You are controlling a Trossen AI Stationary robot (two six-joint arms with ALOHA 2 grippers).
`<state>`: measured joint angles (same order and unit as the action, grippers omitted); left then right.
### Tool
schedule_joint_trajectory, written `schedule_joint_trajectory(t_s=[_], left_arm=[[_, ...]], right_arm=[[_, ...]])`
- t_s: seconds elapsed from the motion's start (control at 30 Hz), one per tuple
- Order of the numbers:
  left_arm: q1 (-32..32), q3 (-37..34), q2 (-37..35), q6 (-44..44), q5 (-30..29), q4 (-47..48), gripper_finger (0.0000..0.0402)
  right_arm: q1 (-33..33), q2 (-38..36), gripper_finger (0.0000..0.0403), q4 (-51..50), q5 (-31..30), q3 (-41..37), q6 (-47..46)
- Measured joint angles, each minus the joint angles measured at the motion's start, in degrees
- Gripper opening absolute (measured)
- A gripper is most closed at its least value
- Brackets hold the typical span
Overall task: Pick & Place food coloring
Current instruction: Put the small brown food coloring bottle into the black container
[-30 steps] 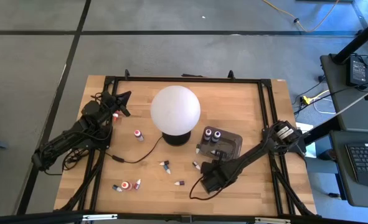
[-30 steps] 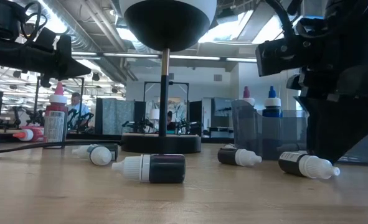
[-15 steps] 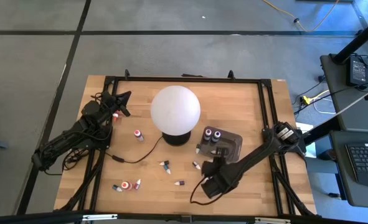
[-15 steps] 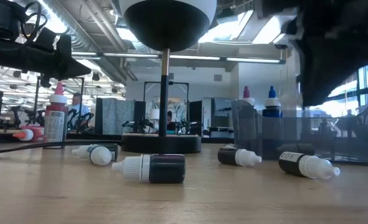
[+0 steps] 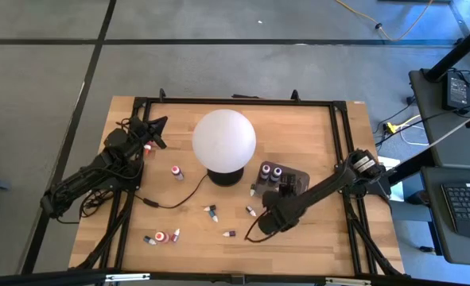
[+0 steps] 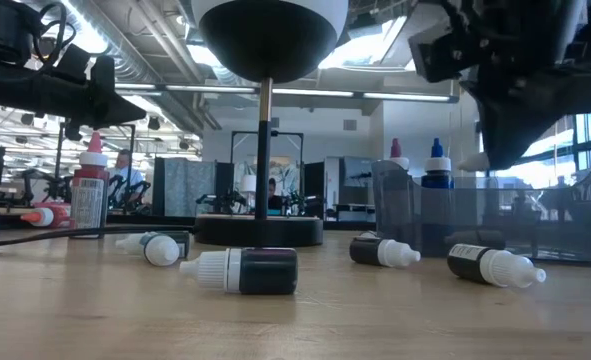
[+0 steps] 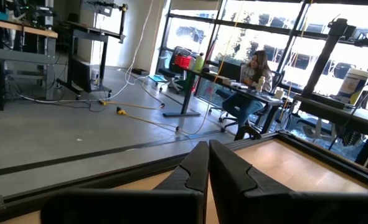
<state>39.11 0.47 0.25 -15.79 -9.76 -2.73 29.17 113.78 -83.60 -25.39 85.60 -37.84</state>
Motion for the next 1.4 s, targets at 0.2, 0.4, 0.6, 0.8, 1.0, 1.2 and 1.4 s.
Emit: schedule_joint_trajectory(t_s=[0.2, 0.4, 0.6, 0.8, 1.0, 1.2, 1.4], left_arm=[[0.00, 0.02, 0.00, 0.01, 0.00, -0.01, 0.0012], [0.00, 0.01, 0.00, 0.00, 0.00, -0.01, 0.0011], [0.00, 0.00, 0.00, 0.00, 0.00, -0.01, 0.0012], [0.00, 0.01, 0.00, 0.00, 0.00, 0.01, 0.0008], [0.00, 0.00, 0.00, 0.00, 0.00, -0.02, 0.0009], [0.00, 0.01, 0.00, 0.01, 0.00, -0.01, 0.0012], [0.00, 0.02, 0.00, 0.00, 0.00, -0.01, 0.0012]], right_arm=[[-1.38, -8.69, 0.0083, 12.89, 2.42, -7.66, 3.79], [-4.13, -15.34, 0.0083, 29.89, 3.00, -17.42, 6.78], [-8.00, -15.91, 0.0083, 45.89, 3.23, -25.83, 10.76], [-10.33, -15.91, 0.0083, 48.29, 5.60, -28.93, 9.82], [-10.60, -15.91, 0.0083, 49.60, 5.62, -29.53, 9.65], [-10.58, -15.91, 0.0092, 51.49, 5.61, -29.53, 9.74], [-10.58, -15.91, 0.0131, 53.71, 5.60, -29.55, 9.78]])
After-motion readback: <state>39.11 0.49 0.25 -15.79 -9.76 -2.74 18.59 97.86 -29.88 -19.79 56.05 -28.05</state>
